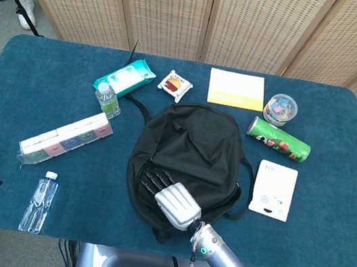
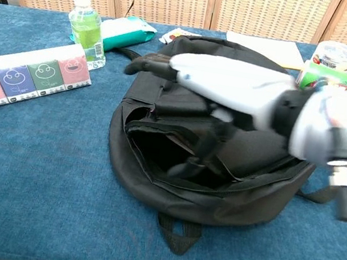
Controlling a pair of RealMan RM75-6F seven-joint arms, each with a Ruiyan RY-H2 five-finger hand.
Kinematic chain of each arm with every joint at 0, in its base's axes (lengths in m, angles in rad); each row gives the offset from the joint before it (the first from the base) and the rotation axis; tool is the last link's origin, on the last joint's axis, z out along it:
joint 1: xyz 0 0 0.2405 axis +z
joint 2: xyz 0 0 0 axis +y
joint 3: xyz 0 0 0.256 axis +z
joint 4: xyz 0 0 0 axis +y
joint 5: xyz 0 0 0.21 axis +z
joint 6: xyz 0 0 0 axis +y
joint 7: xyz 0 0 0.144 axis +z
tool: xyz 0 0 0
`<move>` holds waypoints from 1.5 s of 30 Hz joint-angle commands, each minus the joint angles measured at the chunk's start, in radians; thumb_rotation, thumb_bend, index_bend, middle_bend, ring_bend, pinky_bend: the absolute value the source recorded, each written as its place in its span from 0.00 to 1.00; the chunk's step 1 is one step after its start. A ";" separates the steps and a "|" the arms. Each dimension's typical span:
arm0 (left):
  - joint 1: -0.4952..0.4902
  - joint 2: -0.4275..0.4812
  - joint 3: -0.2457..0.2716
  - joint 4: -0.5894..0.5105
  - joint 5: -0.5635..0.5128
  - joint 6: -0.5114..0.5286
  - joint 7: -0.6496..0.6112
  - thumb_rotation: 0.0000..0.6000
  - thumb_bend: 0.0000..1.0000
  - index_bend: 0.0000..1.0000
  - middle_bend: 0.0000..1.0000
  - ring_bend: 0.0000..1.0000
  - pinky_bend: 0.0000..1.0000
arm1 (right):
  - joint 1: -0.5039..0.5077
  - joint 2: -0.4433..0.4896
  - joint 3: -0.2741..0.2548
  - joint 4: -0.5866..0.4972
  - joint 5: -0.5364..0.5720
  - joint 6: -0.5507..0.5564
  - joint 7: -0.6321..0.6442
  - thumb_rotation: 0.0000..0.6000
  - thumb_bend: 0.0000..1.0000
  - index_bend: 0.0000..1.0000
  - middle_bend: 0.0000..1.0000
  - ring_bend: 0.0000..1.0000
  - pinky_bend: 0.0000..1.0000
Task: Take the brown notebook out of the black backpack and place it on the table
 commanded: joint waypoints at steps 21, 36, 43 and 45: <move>0.003 0.002 0.006 -0.011 0.010 0.005 0.002 1.00 0.03 0.00 0.00 0.00 0.00 | 0.037 -0.038 -0.076 0.073 0.078 0.274 -0.391 1.00 0.01 0.24 0.25 0.27 0.41; -0.058 -0.015 0.021 0.002 0.102 -0.041 -0.035 1.00 0.06 0.00 0.00 0.00 0.00 | 0.045 0.012 0.042 0.228 -0.020 0.206 0.065 1.00 0.65 0.69 0.70 0.73 0.70; -0.142 -0.047 0.034 0.023 0.218 -0.084 -0.075 1.00 0.10 0.00 0.00 0.00 0.00 | 0.091 0.055 0.101 0.233 0.034 0.170 0.033 1.00 0.65 0.69 0.70 0.73 0.70; -0.166 -0.058 0.036 0.019 0.253 -0.091 -0.081 1.00 0.12 0.00 0.00 0.00 0.00 | 0.105 0.059 0.116 0.238 0.050 0.167 0.025 1.00 0.65 0.69 0.70 0.73 0.70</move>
